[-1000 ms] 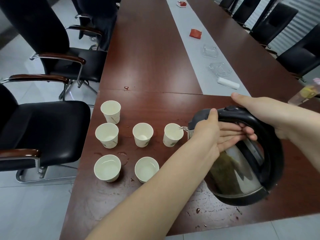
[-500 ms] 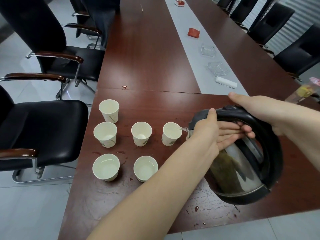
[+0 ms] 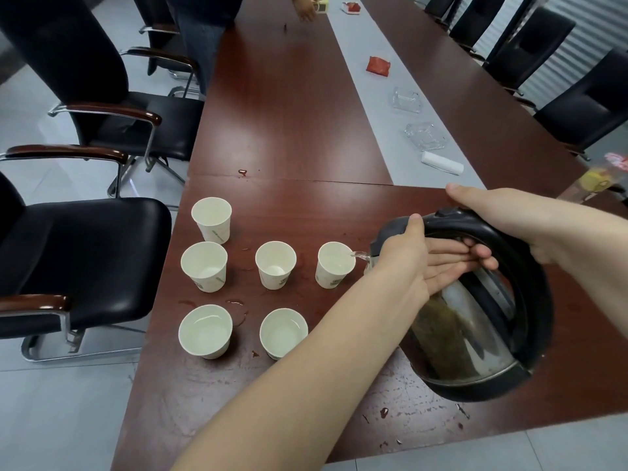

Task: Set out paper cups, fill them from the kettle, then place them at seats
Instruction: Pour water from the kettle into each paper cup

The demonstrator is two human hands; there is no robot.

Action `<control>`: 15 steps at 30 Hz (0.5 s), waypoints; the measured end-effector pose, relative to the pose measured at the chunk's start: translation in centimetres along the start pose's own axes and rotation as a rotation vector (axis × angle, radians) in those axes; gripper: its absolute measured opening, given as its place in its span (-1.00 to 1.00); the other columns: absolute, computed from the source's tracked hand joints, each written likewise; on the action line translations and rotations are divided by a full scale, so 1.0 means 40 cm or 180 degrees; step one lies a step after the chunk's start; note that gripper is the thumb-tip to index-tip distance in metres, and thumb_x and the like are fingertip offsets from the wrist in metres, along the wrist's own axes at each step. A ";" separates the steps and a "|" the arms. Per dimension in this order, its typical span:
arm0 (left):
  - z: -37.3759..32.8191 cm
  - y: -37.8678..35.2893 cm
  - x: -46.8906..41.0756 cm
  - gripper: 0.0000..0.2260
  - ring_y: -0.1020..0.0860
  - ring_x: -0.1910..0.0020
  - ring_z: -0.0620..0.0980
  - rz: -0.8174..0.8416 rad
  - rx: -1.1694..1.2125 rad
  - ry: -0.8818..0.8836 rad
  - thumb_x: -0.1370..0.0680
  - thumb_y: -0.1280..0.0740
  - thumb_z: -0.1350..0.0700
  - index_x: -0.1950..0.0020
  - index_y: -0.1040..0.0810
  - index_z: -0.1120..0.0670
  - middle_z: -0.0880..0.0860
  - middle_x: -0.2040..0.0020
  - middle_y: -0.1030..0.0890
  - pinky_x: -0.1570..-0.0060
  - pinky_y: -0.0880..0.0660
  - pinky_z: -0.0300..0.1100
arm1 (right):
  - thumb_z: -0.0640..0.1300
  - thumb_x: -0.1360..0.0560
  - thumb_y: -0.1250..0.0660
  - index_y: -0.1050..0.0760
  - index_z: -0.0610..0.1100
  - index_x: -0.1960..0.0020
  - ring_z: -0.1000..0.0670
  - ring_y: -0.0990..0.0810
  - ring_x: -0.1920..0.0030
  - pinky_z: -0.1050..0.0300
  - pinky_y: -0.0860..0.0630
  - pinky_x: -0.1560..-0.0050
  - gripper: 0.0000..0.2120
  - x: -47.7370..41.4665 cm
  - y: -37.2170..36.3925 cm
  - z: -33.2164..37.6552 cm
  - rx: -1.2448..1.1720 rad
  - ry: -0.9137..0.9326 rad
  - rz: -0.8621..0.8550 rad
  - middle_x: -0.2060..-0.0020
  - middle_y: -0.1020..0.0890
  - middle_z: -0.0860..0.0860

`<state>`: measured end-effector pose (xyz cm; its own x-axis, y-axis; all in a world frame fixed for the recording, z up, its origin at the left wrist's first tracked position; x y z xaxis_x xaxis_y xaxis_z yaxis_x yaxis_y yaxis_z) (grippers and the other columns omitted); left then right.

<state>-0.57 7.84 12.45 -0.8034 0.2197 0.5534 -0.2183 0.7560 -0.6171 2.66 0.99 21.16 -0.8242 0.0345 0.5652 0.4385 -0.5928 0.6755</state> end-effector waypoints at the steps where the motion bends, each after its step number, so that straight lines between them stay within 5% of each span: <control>1: 0.000 0.001 -0.001 -0.36 -0.60 0.52 -0.06 0.0002 0.0001 0.0005 -0.66 0.03 -0.16 0.29 -0.56 0.27 0.11 0.48 -0.60 0.46 -0.53 -0.38 | 0.31 -0.55 -0.09 -0.37 -0.25 0.38 -0.03 -0.35 0.71 0.30 -0.34 0.66 -0.35 -0.001 0.000 0.001 0.0010 0.0008 0.0003 0.67 -0.38 -0.10; 15: -0.004 0.004 -0.011 -0.37 -0.59 0.53 -0.06 -0.0002 0.0031 0.0053 -0.66 0.04 -0.17 0.27 -0.55 0.27 0.11 0.49 -0.60 0.47 -0.51 -0.39 | 0.30 -0.55 -0.08 -0.39 -0.22 0.39 -0.03 -0.35 0.69 0.28 -0.35 0.65 -0.36 -0.003 -0.001 0.015 0.0116 0.0052 0.0038 0.67 -0.38 -0.09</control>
<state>-0.18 7.98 12.20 -0.7940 0.2293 0.5630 -0.2244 0.7502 -0.6220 2.94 1.50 21.35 -0.8244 0.0142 0.5659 0.4610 -0.5633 0.6857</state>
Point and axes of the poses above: each hand's wrist, its own x-axis away from the middle knuckle, its own y-axis out of the back of the hand, z = x × y, the point moved 4 cm from there along -x, towards the middle knuckle
